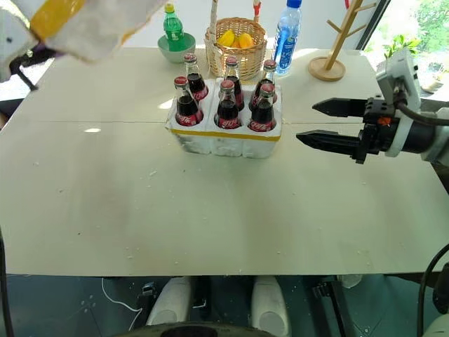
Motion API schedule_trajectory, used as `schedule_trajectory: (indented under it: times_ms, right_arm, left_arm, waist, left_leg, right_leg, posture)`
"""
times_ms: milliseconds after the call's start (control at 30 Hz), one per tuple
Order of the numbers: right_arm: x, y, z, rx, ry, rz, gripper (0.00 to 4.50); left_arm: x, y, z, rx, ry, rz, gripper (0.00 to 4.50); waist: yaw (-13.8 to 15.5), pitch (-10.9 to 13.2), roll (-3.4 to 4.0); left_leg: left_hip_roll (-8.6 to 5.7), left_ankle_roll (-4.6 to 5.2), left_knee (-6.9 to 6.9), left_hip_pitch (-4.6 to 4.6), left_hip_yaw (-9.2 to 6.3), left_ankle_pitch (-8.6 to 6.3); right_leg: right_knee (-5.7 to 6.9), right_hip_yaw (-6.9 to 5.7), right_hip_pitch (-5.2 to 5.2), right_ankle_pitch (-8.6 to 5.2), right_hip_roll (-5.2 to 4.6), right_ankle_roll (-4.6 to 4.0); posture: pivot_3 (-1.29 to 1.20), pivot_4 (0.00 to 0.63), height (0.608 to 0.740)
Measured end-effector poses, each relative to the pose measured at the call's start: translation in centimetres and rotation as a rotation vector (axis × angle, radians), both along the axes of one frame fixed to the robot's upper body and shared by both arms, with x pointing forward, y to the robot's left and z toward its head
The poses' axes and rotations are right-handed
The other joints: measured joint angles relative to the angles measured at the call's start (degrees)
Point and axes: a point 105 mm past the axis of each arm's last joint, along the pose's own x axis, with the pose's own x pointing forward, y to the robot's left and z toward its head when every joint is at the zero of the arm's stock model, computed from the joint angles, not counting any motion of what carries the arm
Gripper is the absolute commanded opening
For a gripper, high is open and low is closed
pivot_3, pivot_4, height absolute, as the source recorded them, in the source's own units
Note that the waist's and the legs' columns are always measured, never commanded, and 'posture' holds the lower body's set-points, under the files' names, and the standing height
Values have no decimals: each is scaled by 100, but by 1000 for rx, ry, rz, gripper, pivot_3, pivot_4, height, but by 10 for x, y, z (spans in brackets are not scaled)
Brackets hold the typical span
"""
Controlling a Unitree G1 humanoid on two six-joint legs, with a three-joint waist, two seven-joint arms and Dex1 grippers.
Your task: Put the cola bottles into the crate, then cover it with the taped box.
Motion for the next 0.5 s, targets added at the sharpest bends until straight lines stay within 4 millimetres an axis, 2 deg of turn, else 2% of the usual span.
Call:
schedule_trajectory:
  times_ms: [100,167,233,500]
  right_arm:
    - [1,-4,-1,12,-3,-30,4500]
    - [1,-4,0,23,-14,-39,4500]
    - [0,-4,-2,26,-13,-47,4500]
    - [-6,-7,-3,49,-20,-90,4500]
  left_arm:
    - [5,-37,14,98,-146,-97,311]
    - [8,-64,14,216,-220,-168,311]
    - [10,-82,8,309,-263,-210,311]
    - [26,-119,-30,547,-330,-276,311]
  waist:
    - [-1,0,0]
    - [10,0,0]
    - [9,0,0]
    - [15,1,-1]
  left_leg:
    - [-6,-1,0,4,4,1]
    - [-10,-1,0,5,4,1]
    - [-13,-1,0,5,5,1]
    - [-15,2,0,3,0,-1]
  right_leg:
    - [-3,0,0,0,3,0]
    - [-5,0,2,0,3,0]
    - [-6,1,3,0,3,0]
    - [-10,0,5,1,3,2]
  posture:
    - [0,150,740]
    - [0,150,740]
    - [0,150,740]
    - [0,150,740]
